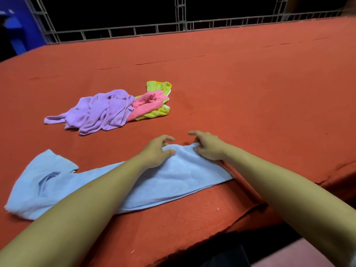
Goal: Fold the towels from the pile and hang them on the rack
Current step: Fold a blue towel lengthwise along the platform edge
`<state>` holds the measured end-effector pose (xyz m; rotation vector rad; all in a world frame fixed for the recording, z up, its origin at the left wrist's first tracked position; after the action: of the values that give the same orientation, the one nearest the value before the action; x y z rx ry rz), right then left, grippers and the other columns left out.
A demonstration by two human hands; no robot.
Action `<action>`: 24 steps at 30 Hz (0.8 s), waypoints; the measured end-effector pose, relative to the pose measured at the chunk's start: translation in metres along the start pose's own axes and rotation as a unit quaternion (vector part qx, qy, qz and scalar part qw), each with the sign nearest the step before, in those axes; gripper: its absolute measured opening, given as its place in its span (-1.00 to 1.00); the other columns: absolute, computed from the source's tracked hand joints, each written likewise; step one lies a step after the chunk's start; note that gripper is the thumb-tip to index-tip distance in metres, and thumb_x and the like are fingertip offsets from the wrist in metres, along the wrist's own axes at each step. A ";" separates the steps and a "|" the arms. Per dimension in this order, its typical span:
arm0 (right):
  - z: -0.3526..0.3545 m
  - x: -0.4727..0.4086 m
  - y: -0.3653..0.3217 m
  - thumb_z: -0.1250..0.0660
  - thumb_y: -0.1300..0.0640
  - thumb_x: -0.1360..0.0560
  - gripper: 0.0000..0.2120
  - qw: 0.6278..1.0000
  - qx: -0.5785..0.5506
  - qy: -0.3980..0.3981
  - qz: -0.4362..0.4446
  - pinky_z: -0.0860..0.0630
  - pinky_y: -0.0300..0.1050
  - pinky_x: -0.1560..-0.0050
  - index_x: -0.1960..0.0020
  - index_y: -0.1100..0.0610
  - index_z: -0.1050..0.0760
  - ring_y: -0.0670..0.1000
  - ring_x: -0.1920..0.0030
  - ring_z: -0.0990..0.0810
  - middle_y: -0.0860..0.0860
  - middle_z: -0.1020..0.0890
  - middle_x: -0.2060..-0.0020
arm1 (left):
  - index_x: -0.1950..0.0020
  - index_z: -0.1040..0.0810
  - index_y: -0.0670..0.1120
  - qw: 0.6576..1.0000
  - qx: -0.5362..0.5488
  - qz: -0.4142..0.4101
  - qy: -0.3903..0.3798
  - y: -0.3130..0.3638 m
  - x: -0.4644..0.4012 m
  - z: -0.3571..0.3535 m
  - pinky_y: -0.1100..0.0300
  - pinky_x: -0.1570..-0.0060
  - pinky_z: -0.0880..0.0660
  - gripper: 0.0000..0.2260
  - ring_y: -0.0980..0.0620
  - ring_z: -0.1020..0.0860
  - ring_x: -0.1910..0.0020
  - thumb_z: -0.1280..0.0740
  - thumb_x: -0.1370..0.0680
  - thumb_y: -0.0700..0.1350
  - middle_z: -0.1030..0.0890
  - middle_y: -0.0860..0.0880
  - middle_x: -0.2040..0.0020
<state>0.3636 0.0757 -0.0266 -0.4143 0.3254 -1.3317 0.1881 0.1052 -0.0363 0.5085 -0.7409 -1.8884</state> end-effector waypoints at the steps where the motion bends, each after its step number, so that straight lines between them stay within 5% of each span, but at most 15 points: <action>1: 0.004 0.002 0.001 -0.31 0.20 -0.51 -0.40 0.999 -0.040 0.009 0.001 -0.37 -0.13 -0.05 -0.52 0.05 -0.24 0.06 -0.10 -0.52 0.00 -0.56 -0.05 | -0.24 -0.50 0.09 1.000 0.013 0.002 -0.004 -0.003 0.000 0.000 0.23 0.02 -0.41 -0.65 0.11 -0.53 0.06 -0.46 -0.49 -0.08 -0.56 0.03 0.01; 3: 0.014 0.007 0.006 -0.32 0.23 -0.51 -0.44 0.990 -0.138 0.034 -0.013 -0.40 -0.16 0.11 -0.48 0.08 -0.30 -0.02 0.10 -0.53 0.02 -0.54 0.07 | -0.23 -0.50 0.10 1.000 0.027 0.000 -0.015 -0.004 0.001 -0.002 0.22 0.06 -0.42 -0.66 0.09 -0.53 0.11 -0.46 -0.49 -0.07 -0.57 0.01 0.06; 9: 0.026 0.026 0.015 -0.25 0.32 -0.47 -0.53 0.923 -0.371 0.088 -0.057 -0.41 -0.04 0.20 -0.34 0.06 -0.45 0.01 0.22 -0.49 0.03 -0.53 0.23 | -0.22 -0.49 0.10 0.996 0.082 -0.020 -0.003 0.017 0.004 0.002 0.29 0.19 -0.45 -0.71 0.19 -0.53 0.28 -0.42 -0.53 -0.09 -0.65 -0.02 0.13; 15: 0.030 0.038 0.016 -0.37 0.28 -0.52 -0.49 0.900 -0.421 0.089 -0.078 -0.53 -0.21 0.24 -0.42 0.04 -0.37 -0.09 0.20 -0.58 0.03 -0.56 -0.01 | -0.25 -0.48 0.04 0.995 0.091 -0.037 -0.003 0.033 0.009 0.007 0.33 0.16 -0.39 -0.67 0.25 -0.54 0.27 -0.44 -0.52 -0.12 -0.63 0.05 0.17; 17: 0.021 0.039 0.017 -0.39 0.30 -0.51 -0.42 0.873 -0.474 0.040 -0.107 -0.60 -0.04 0.01 -0.47 0.04 -0.31 0.03 0.05 -0.63 0.11 -0.58 -0.13 | -0.27 -0.49 0.00 0.995 0.093 -0.044 0.001 0.036 0.010 0.010 0.29 0.10 -0.39 -0.65 0.21 -0.56 0.22 -0.45 -0.52 -0.13 -0.64 0.05 0.17; 20: 0.019 0.042 0.016 -0.40 0.31 -0.51 -0.44 0.858 -0.503 0.011 -0.106 -0.57 0.03 -0.02 -0.45 0.08 -0.33 0.08 0.05 -0.63 0.13 -0.64 0.03 | -0.26 -0.49 0.00 0.994 0.093 -0.053 0.009 0.039 0.011 0.014 0.29 0.11 -0.39 -0.66 0.24 -0.56 0.23 -0.45 -0.52 -0.14 -0.64 0.08 0.19; 24: 0.043 0.044 0.022 -0.46 0.24 -0.48 -0.53 0.870 -0.482 0.084 -0.067 -0.54 -0.10 0.06 -0.35 0.05 -0.47 -0.01 0.09 -0.61 0.08 -0.58 0.19 | -0.26 -0.48 0.01 0.994 0.093 -0.063 -0.004 0.049 0.011 0.013 0.43 0.25 -0.38 -0.68 0.30 -0.54 0.29 -0.43 -0.53 -0.14 -0.64 0.10 0.19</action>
<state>0.4110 0.0410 0.0014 -1.1733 1.1422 -1.2637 0.2071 0.0836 0.0065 0.6799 -0.9141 -1.9481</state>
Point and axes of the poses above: each hand's wrist, its own x-axis away from the middle knuckle, its own z-axis out of the back of the hand, y = z × x, the point moved 9 cm from there along -x, towards the middle knuckle
